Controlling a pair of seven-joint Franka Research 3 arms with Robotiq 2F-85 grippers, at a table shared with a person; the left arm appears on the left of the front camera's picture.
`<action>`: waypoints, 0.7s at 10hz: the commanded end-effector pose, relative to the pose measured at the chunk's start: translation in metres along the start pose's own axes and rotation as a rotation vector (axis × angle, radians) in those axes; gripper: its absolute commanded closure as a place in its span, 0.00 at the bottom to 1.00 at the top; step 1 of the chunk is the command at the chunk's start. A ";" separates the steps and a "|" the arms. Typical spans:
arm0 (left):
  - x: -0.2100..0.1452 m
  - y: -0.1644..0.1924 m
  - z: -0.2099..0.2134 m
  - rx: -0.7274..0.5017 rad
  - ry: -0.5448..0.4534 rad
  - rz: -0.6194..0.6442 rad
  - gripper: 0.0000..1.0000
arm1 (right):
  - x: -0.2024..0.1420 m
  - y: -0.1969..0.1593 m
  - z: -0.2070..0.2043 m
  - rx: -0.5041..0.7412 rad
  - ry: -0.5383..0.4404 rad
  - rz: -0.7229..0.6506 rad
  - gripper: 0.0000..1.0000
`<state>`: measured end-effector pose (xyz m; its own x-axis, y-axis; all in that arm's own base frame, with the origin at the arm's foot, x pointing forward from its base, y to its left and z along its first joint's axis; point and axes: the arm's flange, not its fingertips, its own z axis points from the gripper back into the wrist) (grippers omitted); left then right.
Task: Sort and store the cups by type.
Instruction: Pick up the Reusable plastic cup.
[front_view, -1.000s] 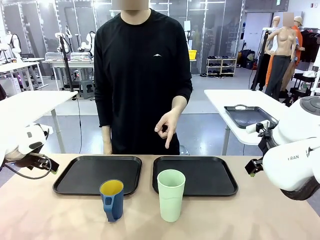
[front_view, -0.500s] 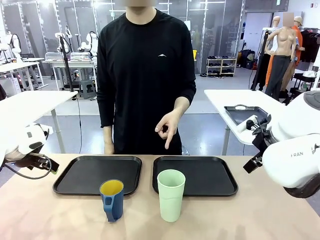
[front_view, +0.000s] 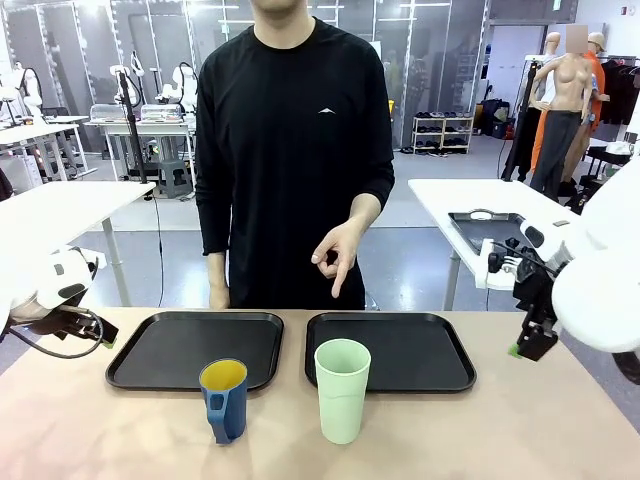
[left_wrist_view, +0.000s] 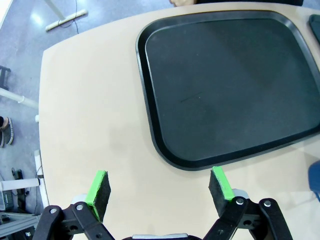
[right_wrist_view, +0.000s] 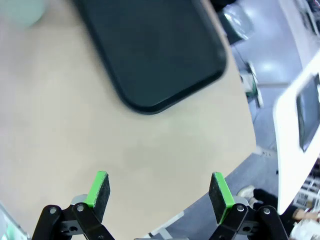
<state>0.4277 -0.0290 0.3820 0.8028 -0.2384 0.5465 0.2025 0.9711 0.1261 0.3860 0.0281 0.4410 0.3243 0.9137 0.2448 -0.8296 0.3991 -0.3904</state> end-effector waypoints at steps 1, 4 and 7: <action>0.000 0.000 0.000 0.000 -0.001 0.000 0.00 | -0.023 0.016 0.011 0.036 -0.001 0.190 0.00; 0.000 0.000 0.000 0.000 -0.001 0.000 0.00 | -0.021 0.026 0.009 0.059 -0.013 0.365 0.00; 0.000 0.000 0.000 0.000 -0.001 0.000 0.00 | -0.020 0.030 0.004 0.061 0.008 0.387 0.00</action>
<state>0.4277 -0.0290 0.3820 0.8028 -0.2384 0.5465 0.2026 0.9711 0.1261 0.3734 0.0249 0.4461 -0.0182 0.9967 0.0788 -0.9172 0.0147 -0.3981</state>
